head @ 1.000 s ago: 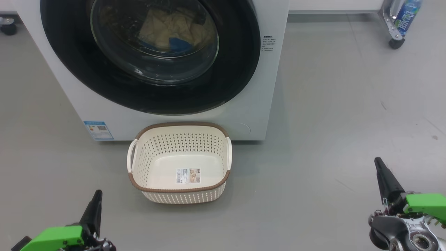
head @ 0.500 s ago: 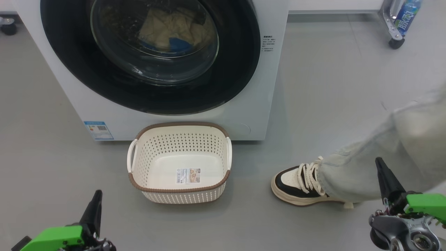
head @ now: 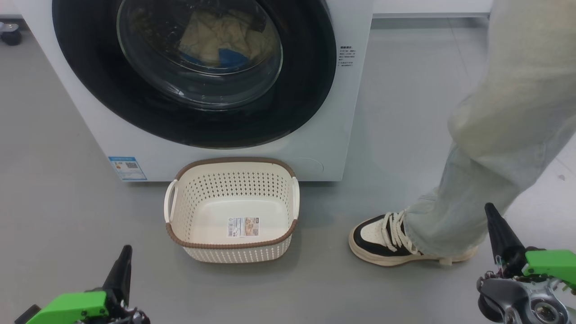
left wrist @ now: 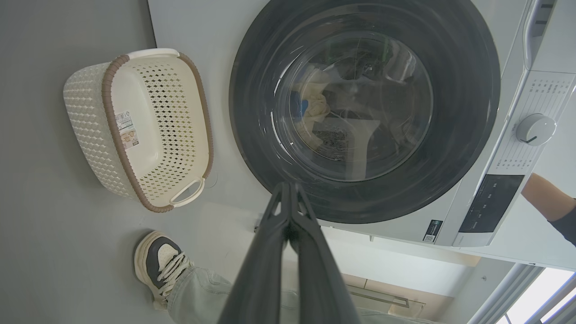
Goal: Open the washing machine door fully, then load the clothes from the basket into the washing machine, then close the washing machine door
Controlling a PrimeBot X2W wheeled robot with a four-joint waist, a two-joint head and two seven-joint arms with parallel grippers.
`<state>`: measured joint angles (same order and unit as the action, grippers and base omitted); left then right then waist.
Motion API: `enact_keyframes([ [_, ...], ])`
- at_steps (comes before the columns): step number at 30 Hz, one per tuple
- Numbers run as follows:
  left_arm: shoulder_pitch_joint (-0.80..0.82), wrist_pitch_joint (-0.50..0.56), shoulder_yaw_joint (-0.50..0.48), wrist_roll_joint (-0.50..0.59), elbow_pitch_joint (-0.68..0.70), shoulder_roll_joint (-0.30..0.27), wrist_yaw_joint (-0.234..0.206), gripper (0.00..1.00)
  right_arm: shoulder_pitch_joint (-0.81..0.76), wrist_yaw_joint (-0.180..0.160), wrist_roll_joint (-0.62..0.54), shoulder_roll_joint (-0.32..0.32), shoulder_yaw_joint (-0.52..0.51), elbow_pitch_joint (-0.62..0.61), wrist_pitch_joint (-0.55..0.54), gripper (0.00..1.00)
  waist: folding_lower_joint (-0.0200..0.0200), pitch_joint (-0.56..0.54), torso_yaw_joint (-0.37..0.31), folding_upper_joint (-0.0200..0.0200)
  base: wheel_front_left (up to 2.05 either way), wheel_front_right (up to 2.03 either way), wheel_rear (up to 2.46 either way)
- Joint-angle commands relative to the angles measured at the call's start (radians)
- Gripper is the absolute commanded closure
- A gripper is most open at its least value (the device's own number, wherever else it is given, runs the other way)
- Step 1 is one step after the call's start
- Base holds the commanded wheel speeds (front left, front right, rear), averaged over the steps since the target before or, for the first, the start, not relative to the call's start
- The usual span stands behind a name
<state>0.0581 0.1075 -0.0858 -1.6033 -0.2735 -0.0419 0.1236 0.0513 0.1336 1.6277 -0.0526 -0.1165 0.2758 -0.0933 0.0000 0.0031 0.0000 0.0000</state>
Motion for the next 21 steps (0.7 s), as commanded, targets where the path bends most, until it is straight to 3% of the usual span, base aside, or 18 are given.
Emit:
enact_keyframes([
  [1,0.050,0.006,-0.028,-0.005,0.028,-0.008,0.007,1.00,0.055,-0.003,-0.008,-0.008,0.016,-0.032,-0.009,1.00,0.0000,0.000,0.000,0.0000,0.00,0.00,0.00],
  [21,0.050,0.006,-0.028,-0.005,0.028,-0.008,0.007,1.00,0.056,-0.003,-0.011,-0.005,0.013,-0.032,-0.012,1.00,0.0000,0.000,0.000,0.0000,0.00,0.00,0.00],
])
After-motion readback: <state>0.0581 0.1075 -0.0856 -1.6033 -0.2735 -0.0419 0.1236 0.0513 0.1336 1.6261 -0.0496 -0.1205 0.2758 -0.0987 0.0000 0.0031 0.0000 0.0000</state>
